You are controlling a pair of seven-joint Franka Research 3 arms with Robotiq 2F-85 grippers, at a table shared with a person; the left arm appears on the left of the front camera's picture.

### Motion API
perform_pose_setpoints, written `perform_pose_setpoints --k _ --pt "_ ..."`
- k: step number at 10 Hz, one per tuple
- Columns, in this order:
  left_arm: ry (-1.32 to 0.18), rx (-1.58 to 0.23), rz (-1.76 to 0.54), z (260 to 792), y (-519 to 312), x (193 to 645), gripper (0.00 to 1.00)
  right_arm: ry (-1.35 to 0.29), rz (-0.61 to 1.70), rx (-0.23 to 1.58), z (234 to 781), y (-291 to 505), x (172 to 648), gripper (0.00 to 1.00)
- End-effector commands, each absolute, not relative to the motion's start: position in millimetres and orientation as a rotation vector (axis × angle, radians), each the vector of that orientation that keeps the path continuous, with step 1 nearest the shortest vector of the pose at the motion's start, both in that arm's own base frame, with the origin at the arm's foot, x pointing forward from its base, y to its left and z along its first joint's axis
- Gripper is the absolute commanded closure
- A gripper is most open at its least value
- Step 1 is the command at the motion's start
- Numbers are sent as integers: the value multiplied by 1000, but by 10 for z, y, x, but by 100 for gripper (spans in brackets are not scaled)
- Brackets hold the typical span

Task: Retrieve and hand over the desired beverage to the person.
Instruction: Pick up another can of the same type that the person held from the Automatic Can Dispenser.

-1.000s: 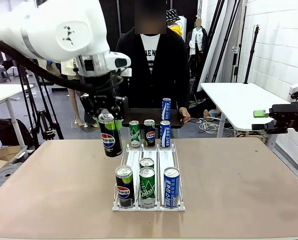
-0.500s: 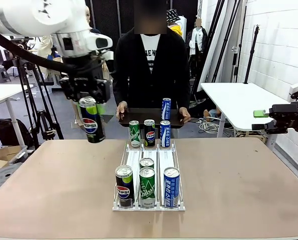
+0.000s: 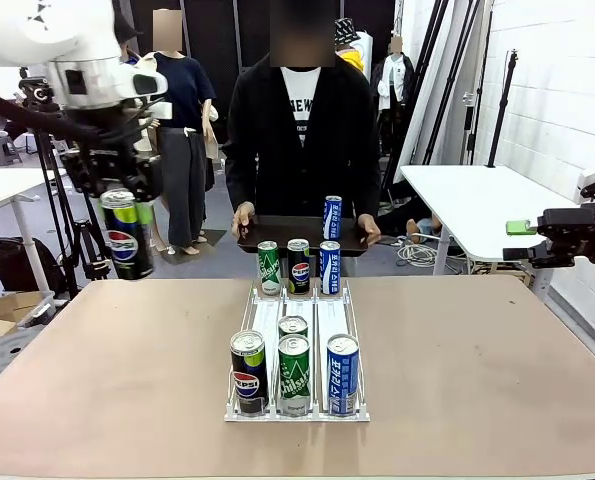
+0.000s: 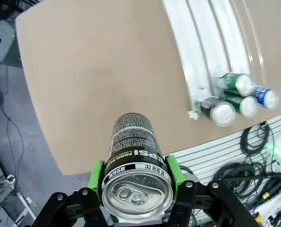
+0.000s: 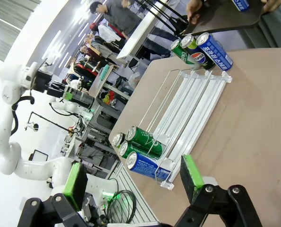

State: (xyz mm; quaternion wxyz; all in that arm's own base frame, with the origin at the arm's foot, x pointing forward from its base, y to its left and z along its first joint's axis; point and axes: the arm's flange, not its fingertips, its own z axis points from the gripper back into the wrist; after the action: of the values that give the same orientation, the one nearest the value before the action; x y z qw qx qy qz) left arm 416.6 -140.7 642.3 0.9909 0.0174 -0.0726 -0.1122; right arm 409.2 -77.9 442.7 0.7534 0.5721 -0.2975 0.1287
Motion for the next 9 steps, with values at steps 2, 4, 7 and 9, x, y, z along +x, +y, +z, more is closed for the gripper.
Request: perform_pose_setpoints --k 2,4,7,9 --pt "-190 2 -291 6302 -881 4327 100 -656 282 1261 4435 -770 4083 0" --pt "-209 -31 -282 6237 -657 4395 100 -656 282 1261 4435 -770 4083 0" --pt "-182 -10 -264 6207 -632 4450 100 -656 282 1261 4435 -770 4083 0" --pt "-182 -10 -264 6207 -632 4450 100 -656 282 1261 4435 -770 4083 0"
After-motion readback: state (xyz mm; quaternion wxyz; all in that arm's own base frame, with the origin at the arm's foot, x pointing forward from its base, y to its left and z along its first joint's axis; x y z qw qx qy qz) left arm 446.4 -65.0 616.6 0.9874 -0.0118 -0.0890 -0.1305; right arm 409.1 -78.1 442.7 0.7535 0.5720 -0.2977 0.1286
